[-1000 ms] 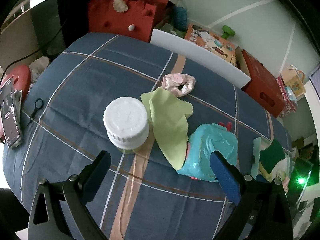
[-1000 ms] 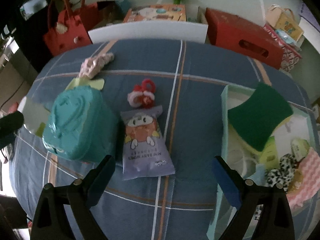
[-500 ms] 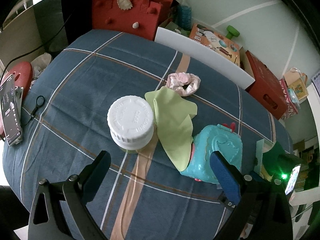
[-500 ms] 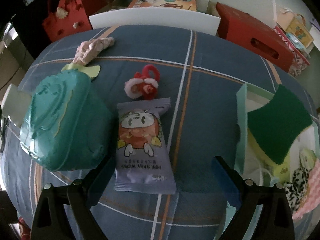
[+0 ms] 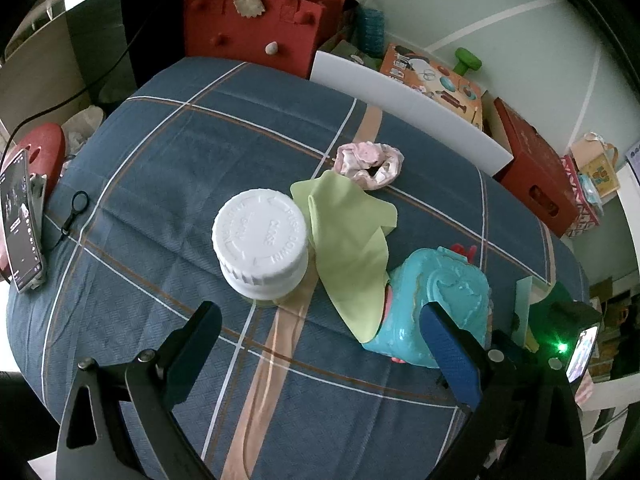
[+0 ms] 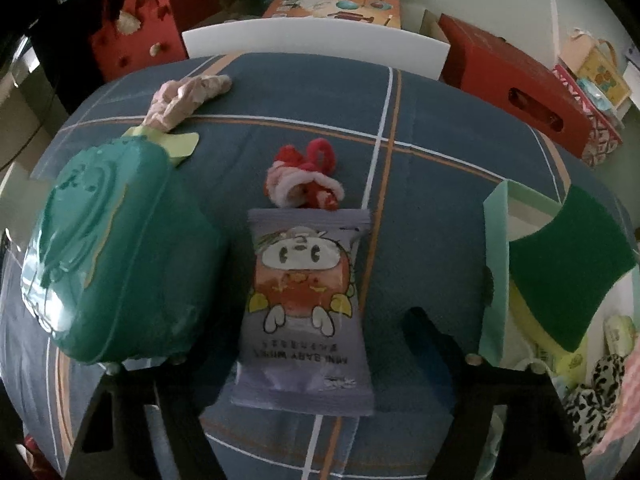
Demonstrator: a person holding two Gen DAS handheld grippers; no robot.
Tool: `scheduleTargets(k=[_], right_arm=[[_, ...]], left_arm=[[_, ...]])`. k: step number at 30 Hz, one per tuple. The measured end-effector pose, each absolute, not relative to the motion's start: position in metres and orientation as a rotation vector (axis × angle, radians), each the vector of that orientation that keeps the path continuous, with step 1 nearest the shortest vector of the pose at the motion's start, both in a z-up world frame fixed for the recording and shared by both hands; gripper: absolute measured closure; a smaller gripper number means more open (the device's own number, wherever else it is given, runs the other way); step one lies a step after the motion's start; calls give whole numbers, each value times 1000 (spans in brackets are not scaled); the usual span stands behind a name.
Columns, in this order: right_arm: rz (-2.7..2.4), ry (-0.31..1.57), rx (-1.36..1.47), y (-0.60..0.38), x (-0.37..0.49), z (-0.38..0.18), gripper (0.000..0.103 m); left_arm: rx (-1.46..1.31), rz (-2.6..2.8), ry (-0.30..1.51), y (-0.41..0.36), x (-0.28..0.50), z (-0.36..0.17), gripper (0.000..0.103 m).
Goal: Organize soft objects
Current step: 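Move right gripper to purple baby wipes pack and grasp it, then grasp light green cloth with left gripper while right gripper holds wipes pack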
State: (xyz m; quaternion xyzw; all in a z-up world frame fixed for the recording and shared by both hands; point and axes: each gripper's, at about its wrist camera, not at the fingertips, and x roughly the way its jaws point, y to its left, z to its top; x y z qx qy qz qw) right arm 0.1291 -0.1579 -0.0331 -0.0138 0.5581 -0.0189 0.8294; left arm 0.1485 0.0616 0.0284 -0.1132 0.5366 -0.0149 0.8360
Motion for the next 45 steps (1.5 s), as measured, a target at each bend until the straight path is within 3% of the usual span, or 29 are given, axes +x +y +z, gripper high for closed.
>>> scheduleTargets(k=[5, 9, 10, 22, 33, 45], right_arm=[[-28, 1179, -36, -157, 135, -36, 23], [-4, 1163, -55, -154, 135, -33, 45], [-2, 1160, -52, -155, 134, -31, 47], [-25, 1148, 24, -176, 133, -16, 47], [-110, 1013, 46, -200, 117, 47, 47], [-149, 934, 76, -207, 120, 90, 47]], left_arm=[[-233, -32, 1137, 60, 149, 28, 4], [-230, -27, 1138, 60, 149, 27, 4], [-230, -26, 1139, 60, 149, 27, 4], [-214, -26, 1138, 57, 150, 27, 4], [-219, -58, 1107, 51, 158, 43, 4], [-154, -86, 1187, 51, 226, 49, 4]])
